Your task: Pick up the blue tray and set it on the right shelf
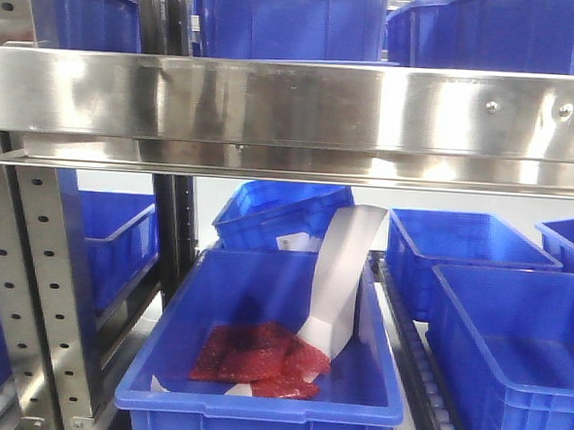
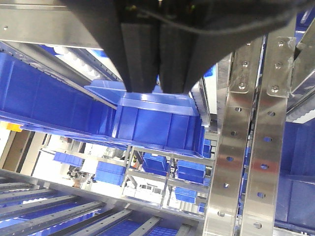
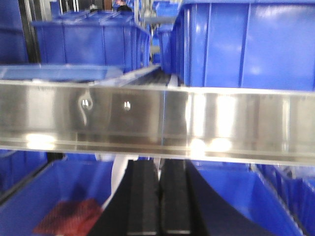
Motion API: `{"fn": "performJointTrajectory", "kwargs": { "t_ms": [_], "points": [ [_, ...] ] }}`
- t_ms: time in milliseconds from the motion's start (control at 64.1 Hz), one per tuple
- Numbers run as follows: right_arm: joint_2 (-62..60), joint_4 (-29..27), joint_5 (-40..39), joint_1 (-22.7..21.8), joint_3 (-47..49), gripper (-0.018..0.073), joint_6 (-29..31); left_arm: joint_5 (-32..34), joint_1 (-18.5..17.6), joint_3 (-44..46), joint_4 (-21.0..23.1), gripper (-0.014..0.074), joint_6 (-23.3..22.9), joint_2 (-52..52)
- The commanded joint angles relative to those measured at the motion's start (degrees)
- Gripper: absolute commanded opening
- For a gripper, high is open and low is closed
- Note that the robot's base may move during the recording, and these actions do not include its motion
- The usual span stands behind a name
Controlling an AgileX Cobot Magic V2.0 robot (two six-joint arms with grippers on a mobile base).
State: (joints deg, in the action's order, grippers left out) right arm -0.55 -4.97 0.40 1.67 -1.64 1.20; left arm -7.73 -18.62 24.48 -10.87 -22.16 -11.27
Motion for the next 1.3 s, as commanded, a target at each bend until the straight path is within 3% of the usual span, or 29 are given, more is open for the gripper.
{"fn": "performJointTrajectory", "kwargs": {
  "t_ms": [0, 687, 812, 858, 890, 937, 999, 1108, 1186, 1280],
  "points": [
    [-1.22, -0.32, -2.7, -0.44, 1.32, 0.0051, -0.26, 5.02, -0.32, 1.61, -0.06, -0.0048, 0.18, -0.69],
    [-1.22, -0.32, -2.45, -0.44, 1.32, 0.0051, -0.26, 5.02, -0.32, 1.61, -0.06, -0.0048, 0.18, -0.69],
    [-1.22, -0.32, -2.45, -0.44, 1.32, 0.0051, -0.26, 7.73, 0.44, 0.52, 0.04, -0.0048, 0.53, -0.59],
    [-1.22, -0.32, -2.45, -0.44, 1.32, 0.0051, -0.26, 7.0, 1.4, -0.46, 2.42, -0.0048, 3.94, -0.02],
    [-1.22, -0.32, -2.45, -0.44, 1.32, 0.0051, -0.26, 5.2, 2.1, -1.42, 5.02, -0.0048, 8.49, 0.38],
    [-1.22, -0.32, -2.45, -0.44, 1.32, 0.0051, -0.26, 1.93, 4.34, -3.05, 13.05, -0.0048, 17.21, 1.69],
    [-1.22, -0.32, -2.45, -0.44, 1.32, 0.0051, -0.26, 1.55, 7.23, -5.8, 18.07, -0.0048, 25.46, 3.29],
    [-1.22, -0.32, -2.45, -0.44, 1.32, 0.0051, -0.26, 3.24, 12.66, -11.26, 21.83, -0.0048, 31.38, 7.12],
    [-1.22, -0.32, -2.45, -0.44, 1.32, 0.0051, -0.26, 4.48, 15.25, -15.88, 21.68, -0.0048, 31.67, 10.13],
    [-1.22, -0.32, -2.45, -0.44, 1.32, 0.0051, -0.26, 7.16, 15.65, -21.67, 19.27, -0.0048, 31.67, 12.95]
  ]
}}
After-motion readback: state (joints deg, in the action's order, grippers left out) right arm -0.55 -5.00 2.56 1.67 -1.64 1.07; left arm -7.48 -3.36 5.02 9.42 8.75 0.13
